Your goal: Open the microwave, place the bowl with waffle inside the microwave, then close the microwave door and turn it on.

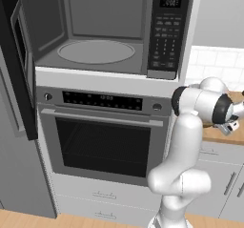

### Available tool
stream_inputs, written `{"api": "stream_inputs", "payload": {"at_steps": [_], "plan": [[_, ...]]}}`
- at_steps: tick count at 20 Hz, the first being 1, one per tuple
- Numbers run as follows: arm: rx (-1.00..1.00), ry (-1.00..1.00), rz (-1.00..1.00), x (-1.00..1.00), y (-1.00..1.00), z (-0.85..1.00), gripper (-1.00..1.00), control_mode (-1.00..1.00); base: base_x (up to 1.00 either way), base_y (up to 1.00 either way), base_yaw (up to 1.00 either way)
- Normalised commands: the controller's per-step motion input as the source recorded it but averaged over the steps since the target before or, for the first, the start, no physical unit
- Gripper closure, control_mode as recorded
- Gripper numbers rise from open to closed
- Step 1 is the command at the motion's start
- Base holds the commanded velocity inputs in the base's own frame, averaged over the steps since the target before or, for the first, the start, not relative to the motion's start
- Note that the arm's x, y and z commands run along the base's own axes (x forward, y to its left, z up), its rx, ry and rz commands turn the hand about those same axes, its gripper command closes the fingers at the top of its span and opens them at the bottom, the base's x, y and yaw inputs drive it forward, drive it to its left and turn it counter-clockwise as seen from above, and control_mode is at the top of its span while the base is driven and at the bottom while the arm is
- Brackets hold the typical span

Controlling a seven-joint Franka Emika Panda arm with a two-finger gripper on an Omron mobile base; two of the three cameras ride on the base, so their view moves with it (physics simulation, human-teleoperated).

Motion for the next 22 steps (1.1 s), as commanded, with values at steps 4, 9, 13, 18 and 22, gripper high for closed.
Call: {"api": "stream_inputs", "payload": {"at_steps": [4, 9, 13, 18, 22], "plan": [[0.02, -0.11, 0.0, -0.74, 0.09, 0.1, 1.0, -1.0, 0.0, 0.0, 0.0], [0.0, -0.06, 0.0, -1.0, 0.07, 0.47, 1.0, -1.0, 0.0, 0.0, 0.0], [-0.02, 0.0, 0.0, -1.0, 0.14, 0.62, 1.0, -1.0, 0.0, 0.0, 0.0], [-0.06, 0.03, 0.0, -0.86, 0.53, 0.65, 1.0, -1.0, 0.0, 0.0, 0.0], [-0.07, 0.18, 0.0, -0.5, 0.6, 0.6, 1.0, -1.0, 0.0, 0.0, 0.0]]}}
